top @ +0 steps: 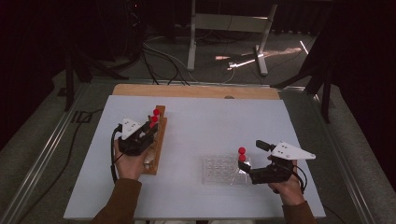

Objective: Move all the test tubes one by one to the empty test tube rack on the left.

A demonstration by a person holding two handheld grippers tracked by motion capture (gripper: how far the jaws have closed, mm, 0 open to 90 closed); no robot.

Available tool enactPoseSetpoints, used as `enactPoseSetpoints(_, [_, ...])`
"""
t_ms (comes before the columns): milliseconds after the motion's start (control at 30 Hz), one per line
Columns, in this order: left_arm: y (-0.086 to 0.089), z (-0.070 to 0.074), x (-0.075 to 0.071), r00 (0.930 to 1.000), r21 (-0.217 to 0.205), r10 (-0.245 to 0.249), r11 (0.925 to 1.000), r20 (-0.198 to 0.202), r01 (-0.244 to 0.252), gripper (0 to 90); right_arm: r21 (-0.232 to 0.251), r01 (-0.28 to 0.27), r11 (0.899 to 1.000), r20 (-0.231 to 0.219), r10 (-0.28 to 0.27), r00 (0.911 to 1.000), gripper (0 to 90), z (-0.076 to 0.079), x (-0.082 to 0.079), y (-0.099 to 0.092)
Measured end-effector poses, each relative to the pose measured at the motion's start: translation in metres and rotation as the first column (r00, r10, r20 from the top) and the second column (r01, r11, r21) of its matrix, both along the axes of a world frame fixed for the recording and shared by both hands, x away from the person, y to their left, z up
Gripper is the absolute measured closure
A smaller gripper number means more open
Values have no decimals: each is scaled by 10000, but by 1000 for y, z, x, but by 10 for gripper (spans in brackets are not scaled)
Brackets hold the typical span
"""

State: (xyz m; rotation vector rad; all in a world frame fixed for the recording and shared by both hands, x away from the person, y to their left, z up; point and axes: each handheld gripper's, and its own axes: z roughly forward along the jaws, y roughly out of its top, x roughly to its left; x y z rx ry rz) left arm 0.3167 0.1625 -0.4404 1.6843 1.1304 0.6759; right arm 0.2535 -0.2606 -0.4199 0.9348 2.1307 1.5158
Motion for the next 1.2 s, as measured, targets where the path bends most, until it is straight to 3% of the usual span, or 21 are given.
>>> enactPoseSetpoints(567, [1, -9, 3, 9989, 15, 7, 10000, -465, -7, 705, 6, 22, 10000, -40, -22, 10000, 0, -1, 1, 0])
enactPoseSetpoints(967, [2, -10, 3, 9988, -98, -64, 9999, -478, 60, 697, 38, 39, 10000, -41, -39, 10000, 0, -2, 1, 0])
enactPoseSetpoints(1067, [3, -9, 2, 9992, -255, -132, 9996, -389, 122, 627, 58, 47, 10000, -18, -47, 10000, 0, -2, 1, -1])
enactPoseSetpoints(1200, [4, -7, -2, 9996, -537, -191, 9984, -218, 179, 447, 73, 117, 9999, -17, -117, 9999, 0, -3, 1, -2])
